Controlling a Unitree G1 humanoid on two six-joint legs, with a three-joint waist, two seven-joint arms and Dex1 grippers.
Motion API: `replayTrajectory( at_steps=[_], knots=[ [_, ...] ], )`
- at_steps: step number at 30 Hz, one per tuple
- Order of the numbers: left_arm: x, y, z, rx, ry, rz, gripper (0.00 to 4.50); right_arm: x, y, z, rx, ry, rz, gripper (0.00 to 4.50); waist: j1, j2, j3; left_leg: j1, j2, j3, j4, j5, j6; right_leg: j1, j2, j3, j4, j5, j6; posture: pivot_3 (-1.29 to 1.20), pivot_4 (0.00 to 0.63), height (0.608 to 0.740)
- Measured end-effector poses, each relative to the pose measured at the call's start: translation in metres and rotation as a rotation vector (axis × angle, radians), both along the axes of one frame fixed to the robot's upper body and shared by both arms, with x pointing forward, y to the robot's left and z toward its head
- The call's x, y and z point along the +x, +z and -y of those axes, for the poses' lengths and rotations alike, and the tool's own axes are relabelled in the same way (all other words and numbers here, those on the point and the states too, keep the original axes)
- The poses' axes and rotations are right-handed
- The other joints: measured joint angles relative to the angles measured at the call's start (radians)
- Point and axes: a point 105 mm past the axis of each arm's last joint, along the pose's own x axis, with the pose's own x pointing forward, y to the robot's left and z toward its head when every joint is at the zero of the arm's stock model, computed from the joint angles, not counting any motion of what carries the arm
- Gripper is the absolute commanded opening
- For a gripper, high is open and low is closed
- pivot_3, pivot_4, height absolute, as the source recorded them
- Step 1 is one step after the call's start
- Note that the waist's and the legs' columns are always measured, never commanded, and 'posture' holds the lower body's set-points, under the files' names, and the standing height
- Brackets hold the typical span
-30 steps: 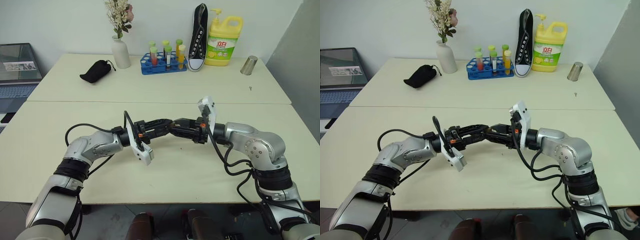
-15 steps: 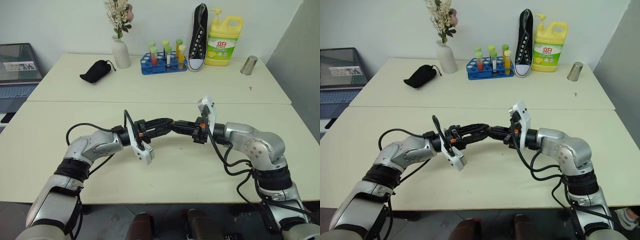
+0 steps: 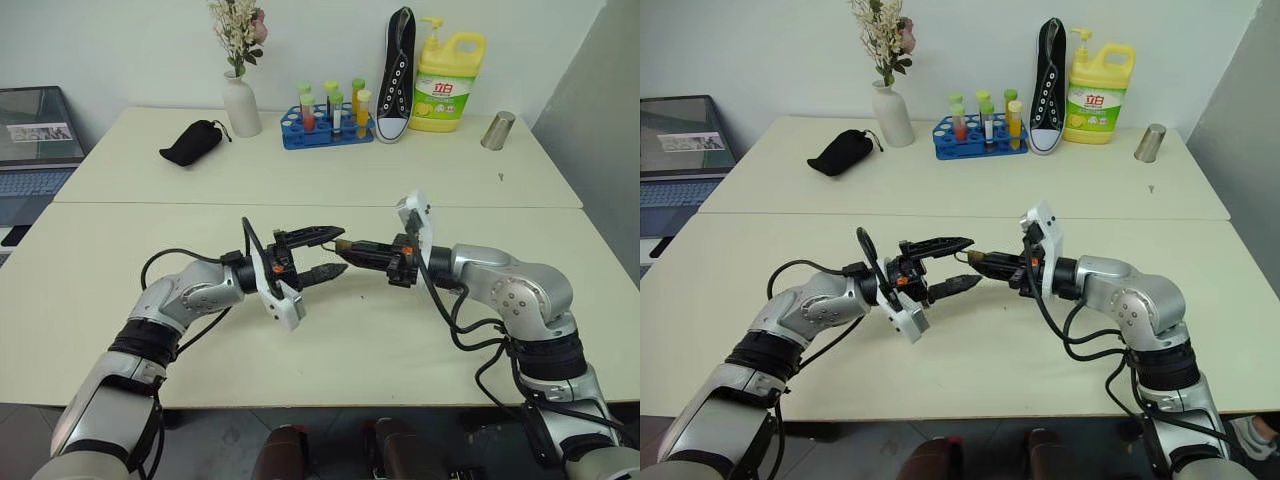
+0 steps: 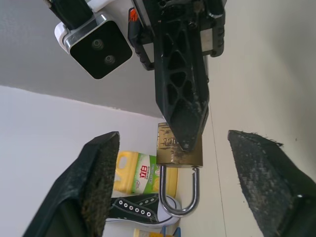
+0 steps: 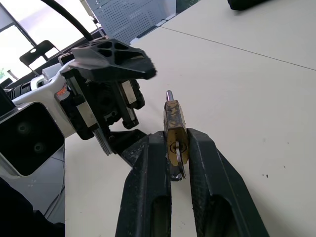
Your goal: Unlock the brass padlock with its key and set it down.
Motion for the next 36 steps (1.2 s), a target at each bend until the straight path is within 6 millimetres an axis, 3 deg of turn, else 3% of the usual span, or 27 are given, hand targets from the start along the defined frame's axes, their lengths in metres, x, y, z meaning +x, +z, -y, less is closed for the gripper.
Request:
replayTrajectory(
  at_steps=[5,8,10,17,22,30,36],
  knots=[
    [-0.006,-0.006,-0.008,-0.023,-0.002,-0.049,3.58,0.008,0.000,0.013,-0.020,-0.047,0.010,0.15,0.000,0.000,0.000,0.000,0.000,0.000,0.000,0.000,0.000,0.000,0.000,0.000,0.000,0.000,0.000,0.00,0.150,0.740],
    [-0.009,-0.004,-0.009,-0.049,-0.014,-0.074,3.00,0.009,0.002,0.015,-0.020,-0.049,0.029,0.15,0.000,0.000,0.000,0.000,0.000,0.000,0.000,0.000,0.000,0.000,0.000,0.000,0.000,0.000,0.000,0.00,0.150,0.740],
    [-0.009,0.000,-0.013,-0.100,0.003,-0.124,2.34,0.011,0.002,0.021,-0.040,-0.065,0.044,0.15,-0.001,0.000,0.000,0.000,0.000,0.000,0.000,0.000,0.000,0.000,0.000,0.001,0.000,0.000,0.000,0.00,0.150,0.740],
    [0.025,0.016,-0.025,-0.332,0.152,-0.476,0.02,0.004,0.005,0.028,-0.061,-0.043,0.087,0.15,0.000,0.000,0.000,0.000,0.000,-0.001,0.001,0.000,0.000,0.000,0.001,-0.001,0.000,0.000,0.000,0.00,0.150,0.740],
    [0.042,0.021,-0.006,-0.343,0.104,-0.667,0.00,-0.012,0.015,0.020,-0.042,0.042,0.139,0.15,0.001,0.000,0.000,0.000,-0.001,0.000,0.001,0.000,0.000,0.000,0.006,0.000,0.000,0.000,0.000,0.00,0.150,0.740],
    [0.041,-0.008,0.009,-0.230,0.040,-0.959,0.00,-0.024,0.022,0.012,-0.017,0.100,0.144,0.15,-0.004,0.000,0.000,0.000,0.001,-0.001,0.001,0.000,0.000,0.000,0.008,0.000,0.000,0.000,0.000,0.00,0.150,0.740],
    [0.035,0.006,0.007,-0.259,-0.025,-1.083,0.00,-0.023,0.024,0.015,-0.006,0.083,0.135,0.15,-0.002,0.000,0.001,0.000,0.000,-0.001,0.001,0.000,0.000,0.000,0.007,0.001,-0.001,0.000,0.000,0.00,0.150,0.740]
  ],
)
